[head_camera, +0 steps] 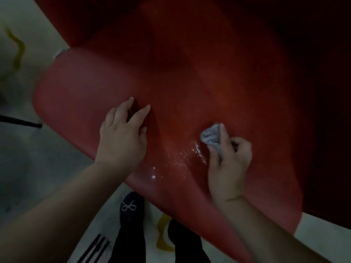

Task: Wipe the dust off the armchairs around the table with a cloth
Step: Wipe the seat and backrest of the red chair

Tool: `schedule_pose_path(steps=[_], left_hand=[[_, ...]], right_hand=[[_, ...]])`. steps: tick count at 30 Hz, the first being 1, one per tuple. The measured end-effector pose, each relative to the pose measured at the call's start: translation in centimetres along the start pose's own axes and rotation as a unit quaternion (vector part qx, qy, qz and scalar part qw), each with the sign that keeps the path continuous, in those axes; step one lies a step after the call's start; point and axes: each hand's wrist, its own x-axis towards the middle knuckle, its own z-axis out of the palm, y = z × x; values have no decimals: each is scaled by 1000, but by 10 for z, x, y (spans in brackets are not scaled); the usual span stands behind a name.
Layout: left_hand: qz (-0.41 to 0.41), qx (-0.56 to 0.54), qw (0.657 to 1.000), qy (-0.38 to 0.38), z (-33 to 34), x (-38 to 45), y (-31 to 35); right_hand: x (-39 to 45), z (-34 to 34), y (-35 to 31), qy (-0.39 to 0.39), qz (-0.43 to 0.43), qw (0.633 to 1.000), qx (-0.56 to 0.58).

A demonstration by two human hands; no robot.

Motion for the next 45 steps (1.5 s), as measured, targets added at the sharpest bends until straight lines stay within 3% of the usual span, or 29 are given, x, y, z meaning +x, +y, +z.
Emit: schedule_pose_path(steps=[5, 13, 18, 23, 28, 30, 36, 40, 45], left_hand=[[-15, 1, 1000, 13, 1, -10, -4], [-10, 7, 1000, 26, 3, -28, -21], [6, 3, 1000, 29, 2, -36, -31], [15, 6, 1000, 25, 2, -36, -39], [24, 7, 999, 19, 3, -38, -41], [23, 6, 999, 21, 3, -40, -42], [32, 13, 999, 13, 1, -46, -51], [43, 29, 999, -10, 1, -46, -57], [27, 31, 999, -26, 2, -51, -66]], right_hand=[[-18, 27, -40, -18, -14, 999, 43], [-36, 13, -22, 10, -6, 1000, 6], [-25, 41, -60, -31, -75, 996, 22], [-25, 29, -36, 25, -42, 999, -6], [-46, 35, -49, -79, -147, 986, -9], [-27, 43, -58, -80, -163, 983, -5], [-33, 32, -42, -31, -101, 994, -19], [-45, 36, -52, -98, -175, 979, -26], [-4, 43, -53, -57, -144, 987, -50]])
